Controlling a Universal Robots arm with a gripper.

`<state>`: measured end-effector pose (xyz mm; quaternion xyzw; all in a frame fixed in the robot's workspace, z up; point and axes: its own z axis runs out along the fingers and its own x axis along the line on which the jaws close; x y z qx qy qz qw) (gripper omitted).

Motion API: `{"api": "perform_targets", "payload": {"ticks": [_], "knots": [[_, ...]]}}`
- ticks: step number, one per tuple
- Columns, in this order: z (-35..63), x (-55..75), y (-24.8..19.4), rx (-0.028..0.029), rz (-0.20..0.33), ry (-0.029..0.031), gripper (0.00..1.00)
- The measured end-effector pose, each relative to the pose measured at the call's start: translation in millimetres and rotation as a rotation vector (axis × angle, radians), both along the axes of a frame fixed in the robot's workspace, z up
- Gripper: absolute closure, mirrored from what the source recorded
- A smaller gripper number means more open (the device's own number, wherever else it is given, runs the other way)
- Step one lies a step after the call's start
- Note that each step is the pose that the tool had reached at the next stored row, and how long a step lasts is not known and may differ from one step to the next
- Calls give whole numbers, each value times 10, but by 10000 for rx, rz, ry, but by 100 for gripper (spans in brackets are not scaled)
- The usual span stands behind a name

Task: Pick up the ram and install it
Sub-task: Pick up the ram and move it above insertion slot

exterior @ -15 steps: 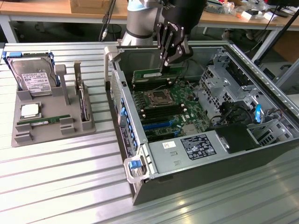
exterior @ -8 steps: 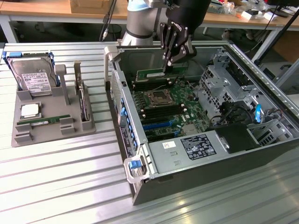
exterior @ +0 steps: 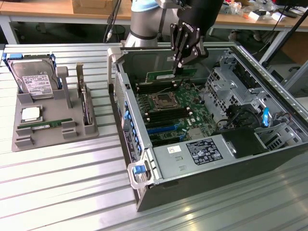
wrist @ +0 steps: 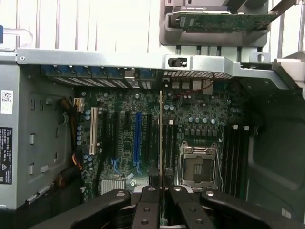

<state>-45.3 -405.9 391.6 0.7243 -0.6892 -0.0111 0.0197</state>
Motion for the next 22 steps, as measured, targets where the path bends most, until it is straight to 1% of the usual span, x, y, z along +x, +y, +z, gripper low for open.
{"api": "perform_targets", "payload": {"ticks": [14, 22], "knots": [[0, 181, 0, 1, 0, 0, 87], [0, 308, 0, 0, 0, 0, 87]]}}
